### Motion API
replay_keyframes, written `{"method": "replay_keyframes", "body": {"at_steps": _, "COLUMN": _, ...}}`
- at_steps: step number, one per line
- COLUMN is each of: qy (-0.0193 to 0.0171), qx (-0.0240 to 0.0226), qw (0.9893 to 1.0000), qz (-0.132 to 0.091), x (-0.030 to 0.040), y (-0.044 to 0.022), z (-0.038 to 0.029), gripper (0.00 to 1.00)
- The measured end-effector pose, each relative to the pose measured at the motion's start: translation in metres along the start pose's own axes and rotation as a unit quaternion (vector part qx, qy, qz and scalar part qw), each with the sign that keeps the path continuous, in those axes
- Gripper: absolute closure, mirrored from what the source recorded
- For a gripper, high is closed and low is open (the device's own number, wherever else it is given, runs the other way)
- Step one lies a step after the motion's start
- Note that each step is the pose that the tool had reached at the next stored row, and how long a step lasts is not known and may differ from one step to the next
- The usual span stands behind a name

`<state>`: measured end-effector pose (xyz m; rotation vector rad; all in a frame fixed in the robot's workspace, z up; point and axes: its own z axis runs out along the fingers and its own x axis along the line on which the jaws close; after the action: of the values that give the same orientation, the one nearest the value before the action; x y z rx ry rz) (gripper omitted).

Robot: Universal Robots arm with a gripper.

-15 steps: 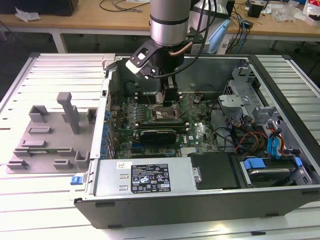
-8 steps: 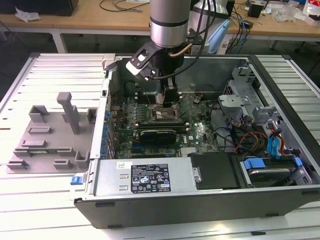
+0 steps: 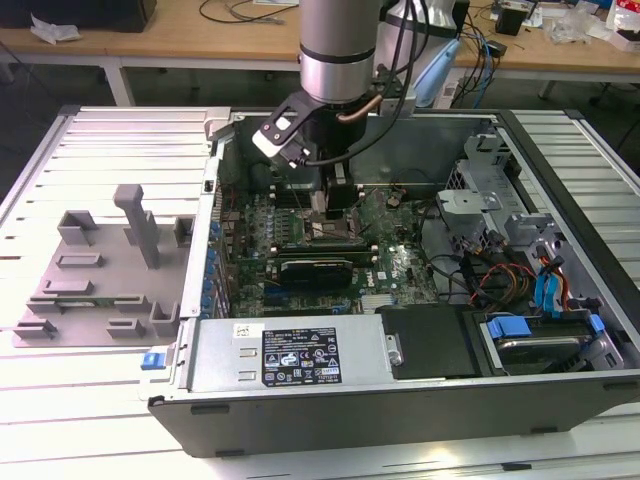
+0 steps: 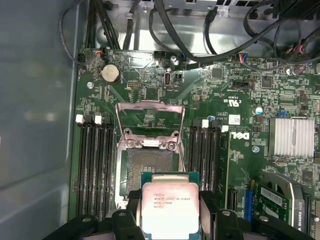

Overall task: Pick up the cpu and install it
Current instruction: 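Place the cpu into insertion slot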

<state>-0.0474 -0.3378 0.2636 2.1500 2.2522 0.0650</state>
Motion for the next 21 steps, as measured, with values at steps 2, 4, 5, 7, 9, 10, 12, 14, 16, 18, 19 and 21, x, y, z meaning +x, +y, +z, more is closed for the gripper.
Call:
{"method": "replay_keyframes", "body": {"at_steps": 2, "qy": -0.0001, "qx": -0.0018, "qw": 1.0000, "qz": 0.000, "x": 0.0001, "y": -0.0001, "z": 0.0025, "gripper": 0.45}}
{"method": "replay_keyframes", "body": {"at_steps": 4, "qy": -0.0002, "qx": -0.0036, "qw": 1.0000, "qz": 0.000, "x": 0.0001, "y": -0.0003, "z": 0.0054, "gripper": 0.45}}
{"method": "replay_keyframes", "body": {"at_steps": 5, "qy": -0.0002, "qx": -0.0043, "qw": 1.0000, "qz": 0.000, "x": 0.0002, "y": -0.0004, "z": 0.0078, "gripper": 0.45}}
{"method": "replay_keyframes", "body": {"at_steps": 7, "qy": -0.0003, "qx": -0.0045, "qw": 1.0000, "qz": 0.001, "x": 0.0006, "y": -0.0005, "z": 0.0104, "gripper": 0.45}}
{"method": "replay_keyframes", "body": {"at_steps": 9, "qy": -0.0004, "qx": -0.0044, "qw": 1.0000, "qz": 0.002, "x": 0.0014, "y": -0.0005, "z": 0.0132, "gripper": 0.45}}
{"method": "replay_keyframes", "body": {"at_steps": 10, "qy": -0.0004, "qx": -0.0044, "qw": 1.0000, "qz": 0.002, "x": 0.0013, "y": -0.0005, "z": 0.0132, "gripper": 0.45}}
{"method": "replay_keyframes", "body": {"at_steps": 12, "qy": -0.0004, "qx": -0.0045, "qw": 1.0000, "qz": 0.005, "x": 0.0014, "y": -0.0005, "z": 0.0138, "gripper": 0.45}}
{"method": "replay_keyframes", "body": {"at_steps": 14, "qy": -0.0013, "qx": -0.0045, "qw": 0.9998, "qz": 0.018, "x": 0.0014, "y": -0.0002, "z": 0.0148, "gripper": 0.45}}
{"method": "replay_keyframes", "body": {"at_steps": 16, "qy": -0.0013, "qx": -0.0046, "qw": 0.9998, "qz": 0.020, "x": 0.0015, "y": 0.0001, "z": 0.0159, "gripper": 0.45}}
{"method": "replay_keyframes", "body": {"at_steps": 18, "qy": -0.0013, "qx": -0.0046, "qw": 0.9998, "qz": 0.020, "x": 0.0028, "y": 0.0006, "z": 0.0174, "gripper": 0.45}}
{"method": "replay_keyframes", "body": {"at_steps": 19, "qy": -0.0013, "qx": -0.0046, "qw": 0.9998, "qz": 0.020, "x": 0.0030, "y": 0.0006, "z": 0.0176, "gripper": 0.45}}
{"method": "replay_keyframes", "body": {"at_steps": 21, "qy": -0.0014, "qx": -0.0046, "qw": 0.9998, "qz": 0.020, "x": 0.0032, "y": 0.0005, "z": 0.0176, "gripper": 0.45}}
